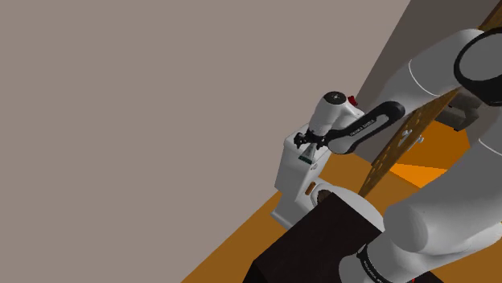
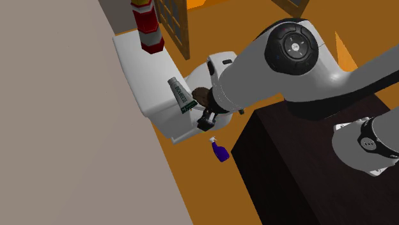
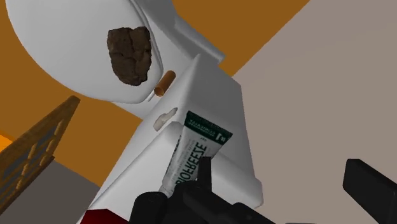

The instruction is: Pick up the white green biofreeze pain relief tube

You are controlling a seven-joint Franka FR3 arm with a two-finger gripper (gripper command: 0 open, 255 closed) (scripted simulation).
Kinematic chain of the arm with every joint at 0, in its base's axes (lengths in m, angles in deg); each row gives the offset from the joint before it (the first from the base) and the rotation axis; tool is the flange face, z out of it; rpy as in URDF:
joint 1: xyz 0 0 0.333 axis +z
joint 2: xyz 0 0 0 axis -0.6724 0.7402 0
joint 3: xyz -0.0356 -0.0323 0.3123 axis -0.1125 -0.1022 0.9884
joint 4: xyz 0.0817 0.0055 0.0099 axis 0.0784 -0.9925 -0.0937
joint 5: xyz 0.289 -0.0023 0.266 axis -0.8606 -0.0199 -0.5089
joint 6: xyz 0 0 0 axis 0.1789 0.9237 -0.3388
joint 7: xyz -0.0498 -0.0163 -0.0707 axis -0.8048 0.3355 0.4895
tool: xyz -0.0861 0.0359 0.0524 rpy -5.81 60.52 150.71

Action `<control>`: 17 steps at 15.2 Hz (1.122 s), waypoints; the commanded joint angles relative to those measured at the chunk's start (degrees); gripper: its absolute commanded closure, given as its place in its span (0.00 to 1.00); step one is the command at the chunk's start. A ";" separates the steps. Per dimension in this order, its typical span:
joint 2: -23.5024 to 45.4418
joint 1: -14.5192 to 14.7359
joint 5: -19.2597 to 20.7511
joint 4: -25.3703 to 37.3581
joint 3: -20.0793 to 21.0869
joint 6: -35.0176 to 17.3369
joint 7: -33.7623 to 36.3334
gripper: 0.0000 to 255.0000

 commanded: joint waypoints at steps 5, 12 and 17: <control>12.82 0.91 19.16 11.05 -7.77 -5.53 22.02 0.00; 26.53 3.13 33.41 25.61 -16.11 -10.43 44.20 0.00; 33.49 3.38 39.95 33.07 -18.82 -12.32 55.23 0.00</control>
